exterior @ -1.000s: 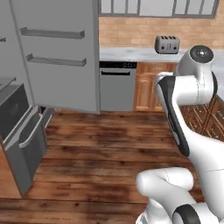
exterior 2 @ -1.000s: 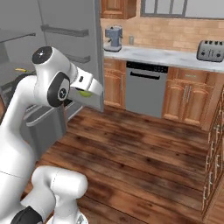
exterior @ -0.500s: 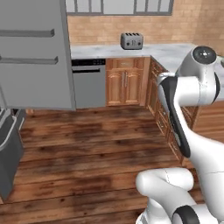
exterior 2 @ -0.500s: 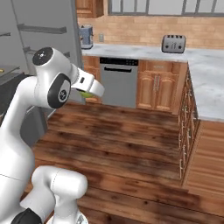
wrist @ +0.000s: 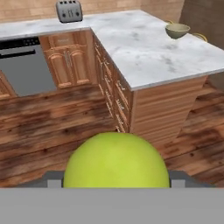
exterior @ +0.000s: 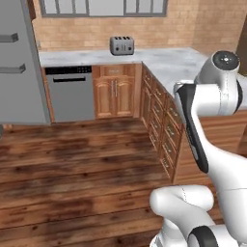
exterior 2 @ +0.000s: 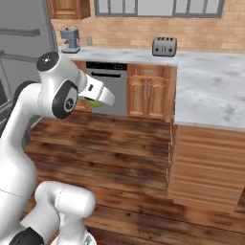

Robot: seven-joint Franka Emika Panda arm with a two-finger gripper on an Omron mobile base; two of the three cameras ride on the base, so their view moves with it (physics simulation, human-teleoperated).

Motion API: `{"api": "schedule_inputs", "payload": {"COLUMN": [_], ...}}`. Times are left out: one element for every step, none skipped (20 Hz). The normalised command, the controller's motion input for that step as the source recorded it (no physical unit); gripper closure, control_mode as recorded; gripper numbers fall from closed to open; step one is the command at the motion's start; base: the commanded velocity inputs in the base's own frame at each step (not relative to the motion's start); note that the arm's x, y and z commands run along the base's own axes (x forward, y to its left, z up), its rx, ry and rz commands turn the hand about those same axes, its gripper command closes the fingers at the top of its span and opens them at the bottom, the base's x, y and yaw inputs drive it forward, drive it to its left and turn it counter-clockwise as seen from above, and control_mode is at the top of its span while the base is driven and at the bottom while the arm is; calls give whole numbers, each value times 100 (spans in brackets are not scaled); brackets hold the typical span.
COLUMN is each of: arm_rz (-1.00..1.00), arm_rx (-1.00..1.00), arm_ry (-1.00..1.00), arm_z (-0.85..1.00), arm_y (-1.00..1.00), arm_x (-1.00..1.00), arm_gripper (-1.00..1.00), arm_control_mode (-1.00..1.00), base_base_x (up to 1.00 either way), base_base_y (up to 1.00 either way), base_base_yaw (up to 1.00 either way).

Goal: Retrieve the pear and banana from the fridge and place them into the bowl on the dining table.

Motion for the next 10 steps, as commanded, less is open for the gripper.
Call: {"api": "schedule_inputs", "payload": {"arm_rz": [0, 0, 0, 0, 0, 0, 0, 0, 0, 0], "arm_rx": [0, 0, 0, 0, 0, 0, 0, 0, 0, 0], "arm_ry": [0, 0, 0, 0, 0, 0, 0, 0, 0, 0], "arm_z": [0, 0, 0, 0, 0, 0, 0, 0, 0, 0], "arm_y": [0, 0, 0, 0, 0, 0, 0, 0, 0, 0], "arm_x": [0, 0, 0, 0, 0, 0, 0, 0, 0, 0], "arm_gripper": [100, 100, 100, 100, 100, 100, 100, 100, 100, 100], "arm_control_mode": [100, 100, 100, 100, 100, 100, 100, 100, 100, 100], "base_base_x": [0, 0, 0, 0, 0, 0, 0, 0, 0, 0], "base_base_y": [-100, -100, -100, -100, -100, -100, -100, -100, -100, -100], "base_base_yaw": [-2, -1, 0, 0, 0, 0, 0, 0, 0, 0]}}
